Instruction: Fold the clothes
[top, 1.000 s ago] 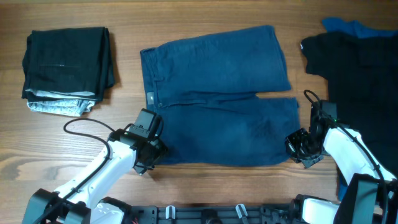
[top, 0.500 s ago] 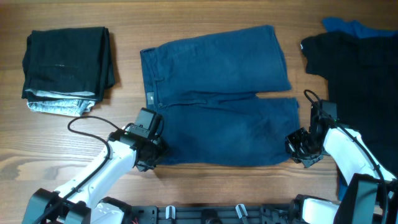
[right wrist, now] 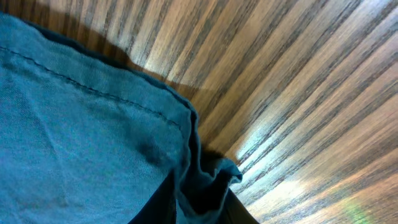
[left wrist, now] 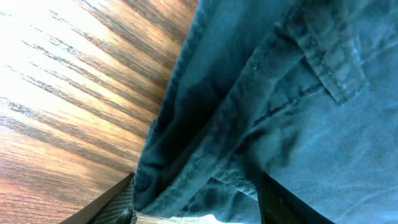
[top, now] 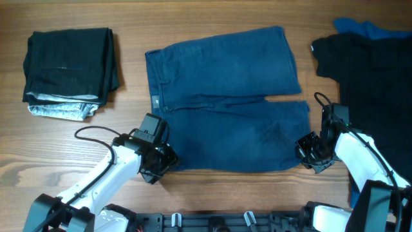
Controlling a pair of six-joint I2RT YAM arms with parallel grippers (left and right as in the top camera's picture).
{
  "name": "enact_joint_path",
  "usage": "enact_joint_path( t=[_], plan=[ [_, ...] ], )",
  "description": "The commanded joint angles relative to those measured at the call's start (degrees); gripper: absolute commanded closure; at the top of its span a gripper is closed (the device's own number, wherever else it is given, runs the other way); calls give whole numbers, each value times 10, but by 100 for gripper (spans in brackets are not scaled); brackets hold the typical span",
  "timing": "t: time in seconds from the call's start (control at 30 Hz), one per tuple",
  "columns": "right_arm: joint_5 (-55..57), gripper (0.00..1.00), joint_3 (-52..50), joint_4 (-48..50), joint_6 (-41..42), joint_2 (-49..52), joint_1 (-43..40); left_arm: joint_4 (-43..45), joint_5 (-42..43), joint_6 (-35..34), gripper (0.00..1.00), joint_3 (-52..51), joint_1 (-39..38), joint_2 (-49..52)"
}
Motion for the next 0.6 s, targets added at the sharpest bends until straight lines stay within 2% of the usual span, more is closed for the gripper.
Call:
enact_joint_path(
  t=[0.0,0.07,0.13,0.2,0.3,0.33,0.57],
  plan=[
    [5,91,-13,13,-21,5,-2,4,-47,-11,55,-19,1,13],
    [5,92,-13,14,-23,5,-2,4,-49,-10,68,-19,1,13],
    [5,93,-13,15,-25,5,-2,4,-51,-6,69,-19,1,13],
    [5,93,-13,17,-26,5,-2,4,-61,-6,66,-19,1,13],
    [5,96,-13,16,-27,5,-2,4,-62,-6,92,-19,1,13],
    [5,96,-13,16,-27,5,-2,5,-61,-6,96,-19,1,13],
    [-21,96,-6,13,-65,5,-2,7,-55,-6,96,-16,1,13]
  ],
)
